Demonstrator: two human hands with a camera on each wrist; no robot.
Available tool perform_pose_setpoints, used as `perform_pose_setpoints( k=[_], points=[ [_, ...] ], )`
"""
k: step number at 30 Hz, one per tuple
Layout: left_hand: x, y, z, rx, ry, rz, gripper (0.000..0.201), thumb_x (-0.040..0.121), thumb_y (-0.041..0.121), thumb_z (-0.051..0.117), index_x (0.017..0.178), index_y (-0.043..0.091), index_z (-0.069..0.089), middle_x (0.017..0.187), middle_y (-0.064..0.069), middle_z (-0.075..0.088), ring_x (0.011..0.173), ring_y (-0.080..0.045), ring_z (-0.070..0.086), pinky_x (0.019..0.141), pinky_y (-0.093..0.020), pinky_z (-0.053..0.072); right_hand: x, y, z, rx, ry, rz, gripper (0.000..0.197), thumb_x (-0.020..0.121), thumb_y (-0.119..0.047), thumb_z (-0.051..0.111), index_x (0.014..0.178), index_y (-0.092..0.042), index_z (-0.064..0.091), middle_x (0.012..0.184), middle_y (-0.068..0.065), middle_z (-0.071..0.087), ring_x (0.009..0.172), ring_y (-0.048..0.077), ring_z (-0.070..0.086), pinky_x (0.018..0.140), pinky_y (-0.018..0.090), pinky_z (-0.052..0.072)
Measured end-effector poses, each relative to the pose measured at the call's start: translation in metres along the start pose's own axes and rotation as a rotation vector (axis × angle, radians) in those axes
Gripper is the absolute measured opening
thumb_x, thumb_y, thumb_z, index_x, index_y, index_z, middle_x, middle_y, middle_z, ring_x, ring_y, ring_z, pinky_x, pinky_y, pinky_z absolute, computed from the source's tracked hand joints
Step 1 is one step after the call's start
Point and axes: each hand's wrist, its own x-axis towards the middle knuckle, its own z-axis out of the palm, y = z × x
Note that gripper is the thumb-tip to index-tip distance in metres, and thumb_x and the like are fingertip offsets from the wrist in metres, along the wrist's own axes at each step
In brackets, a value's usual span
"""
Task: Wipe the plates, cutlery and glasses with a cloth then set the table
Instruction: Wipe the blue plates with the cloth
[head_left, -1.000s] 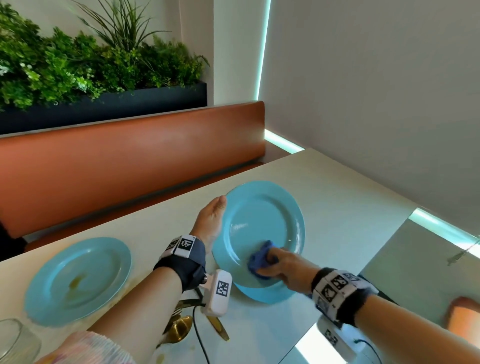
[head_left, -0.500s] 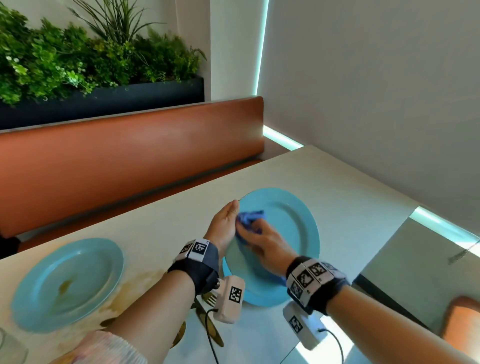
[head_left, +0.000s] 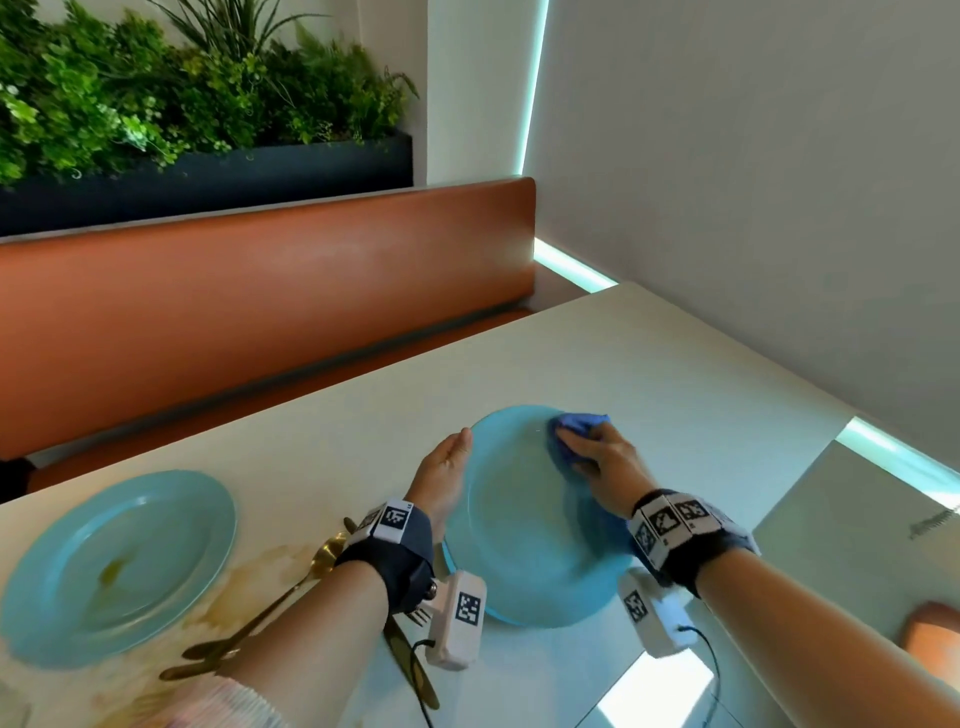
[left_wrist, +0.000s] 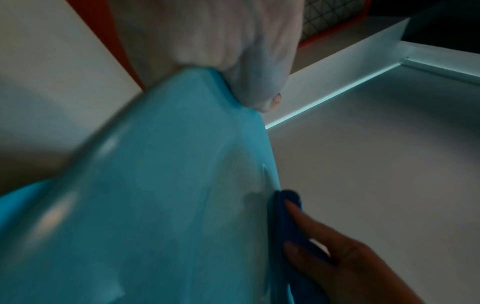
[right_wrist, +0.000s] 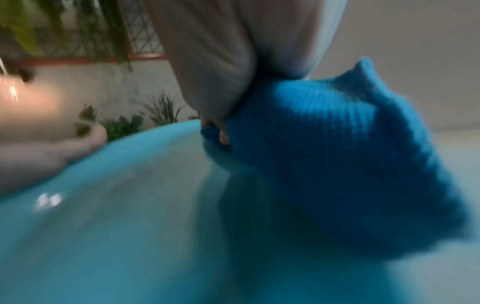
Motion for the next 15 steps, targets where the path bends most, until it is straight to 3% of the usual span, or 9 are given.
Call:
perform_pose_setpoints(
  k=[2, 4, 9, 11, 15],
  points=[
    [0.003, -0.005, 0.004, 0.004, 0.004, -0.038, 0.036, 0.101, 0.040, 0.035, 0.125, 0.022, 0.054, 0.123, 0.008, 0.054, 0.106, -0.011, 0.059, 0.091, -0.020, 0.045, 0.010, -0.011, -0.002, 0.088, 0.061, 0.036, 0.048, 0.092, -0.011, 0.053, 0.138, -0.022, 0.045, 0.121, 0.011, 0.050, 0.120, 0.027, 0.047, 0.092, 0.019, 0.029],
    [0.008, -0.012, 0.007, -0.012, 0.032, -0.101, 0.045, 0.099, 0.046, 0.035, 0.131, 0.020, 0.052, 0.126, 0.005, 0.055, 0.112, -0.018, 0.056, 0.099, -0.029, 0.043, 0.016, -0.017, -0.006, 0.168, 0.026, 0.081, 0.050, 0.092, -0.015, 0.055, 0.139, -0.026, 0.042, 0.127, 0.011, 0.052, 0.121, 0.028, 0.048, 0.099, 0.025, 0.032],
    [0.023, -0.032, 0.003, 0.055, 0.158, -0.199, 0.050, 0.099, 0.049, 0.031, 0.129, 0.015, 0.054, 0.129, -0.008, 0.057, 0.103, -0.023, 0.056, 0.089, -0.029, 0.045, 0.026, -0.009, -0.007, 0.429, 0.045, 0.204, 0.047, 0.087, -0.014, 0.062, 0.132, -0.023, 0.053, 0.127, 0.008, 0.060, 0.110, 0.024, 0.059, 0.088, 0.026, 0.044],
    [0.026, -0.039, 0.002, 0.120, 0.181, -0.228, 0.051, 0.100, 0.047, 0.029, 0.125, 0.012, 0.056, 0.126, -0.011, 0.058, 0.096, -0.023, 0.055, 0.081, -0.025, 0.040, 0.029, -0.003, -0.007, 0.432, 0.044, 0.239, 0.047, 0.086, -0.014, 0.064, 0.131, -0.021, 0.054, 0.127, 0.009, 0.061, 0.111, 0.025, 0.058, 0.089, 0.028, 0.044],
    [0.034, -0.057, 0.002, 0.183, 0.179, -0.317, 0.059, 0.100, 0.048, 0.026, 0.125, 0.004, 0.056, 0.122, -0.016, 0.060, 0.096, -0.026, 0.056, 0.079, -0.025, 0.040, 0.033, 0.007, -0.002, 0.413, 0.024, 0.285, 0.047, 0.086, -0.015, 0.063, 0.132, -0.021, 0.053, 0.124, 0.010, 0.062, 0.109, 0.027, 0.059, 0.087, 0.028, 0.044]
  ],
)
